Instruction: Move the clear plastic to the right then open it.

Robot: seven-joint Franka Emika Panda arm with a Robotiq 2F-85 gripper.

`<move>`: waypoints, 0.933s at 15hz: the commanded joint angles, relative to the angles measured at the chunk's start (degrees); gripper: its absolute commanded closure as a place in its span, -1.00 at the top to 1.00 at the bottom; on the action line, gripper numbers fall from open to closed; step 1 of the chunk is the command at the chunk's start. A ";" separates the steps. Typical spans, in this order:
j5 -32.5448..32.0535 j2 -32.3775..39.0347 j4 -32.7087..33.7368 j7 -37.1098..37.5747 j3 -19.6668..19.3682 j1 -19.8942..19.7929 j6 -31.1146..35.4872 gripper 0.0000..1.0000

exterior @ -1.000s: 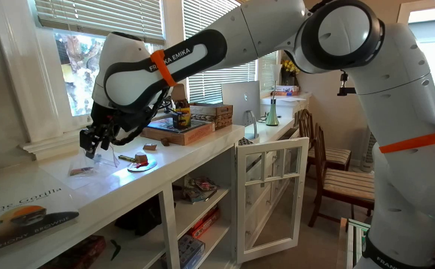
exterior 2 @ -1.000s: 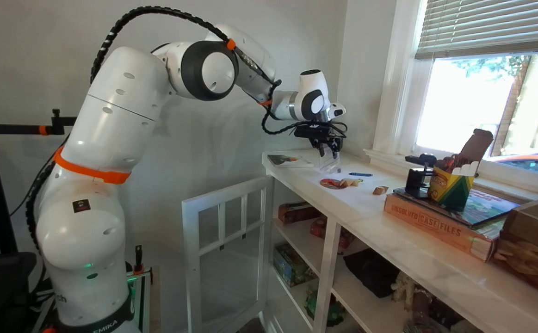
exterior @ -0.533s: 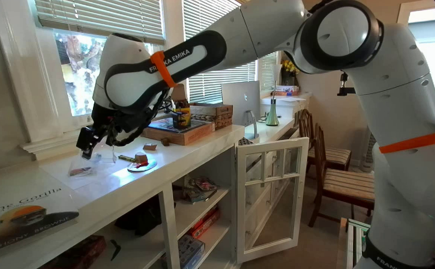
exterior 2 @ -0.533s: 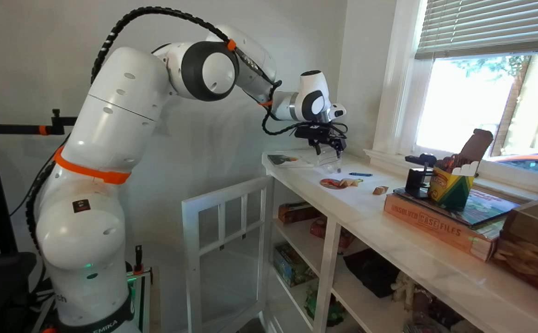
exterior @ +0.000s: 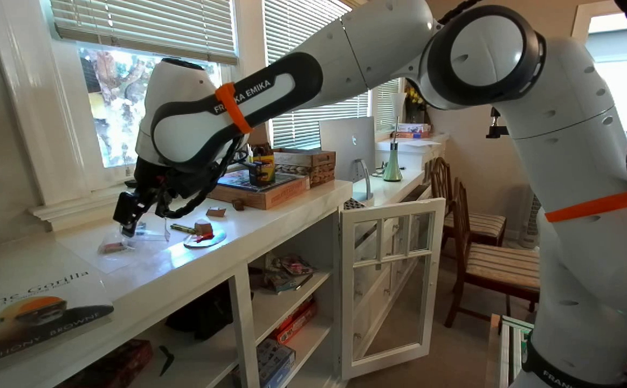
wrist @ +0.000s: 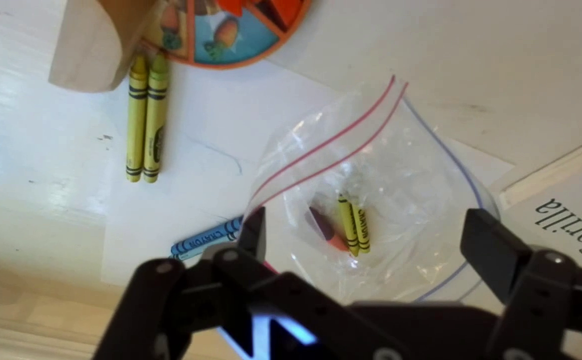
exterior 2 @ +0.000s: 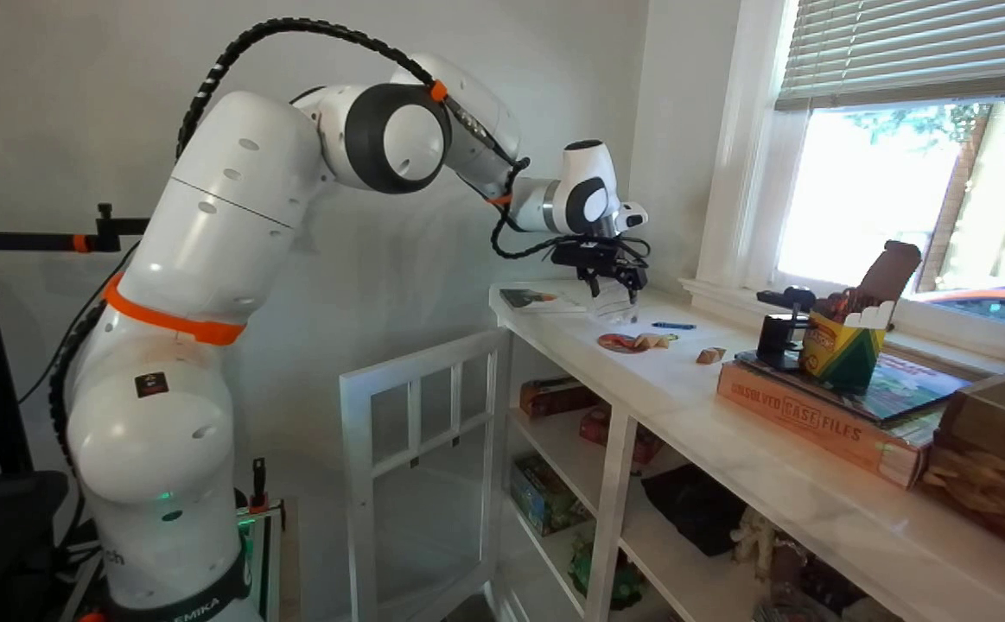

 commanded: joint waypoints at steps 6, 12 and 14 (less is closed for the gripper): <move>0.69 -0.05 -0.61 0.56 0.39 -0.47 0.98 1.00; 0.91 -0.05 -0.57 0.51 0.47 -0.56 1.09 0.16; 1.00 0.00 -0.48 0.52 0.47 -0.58 1.10 -0.16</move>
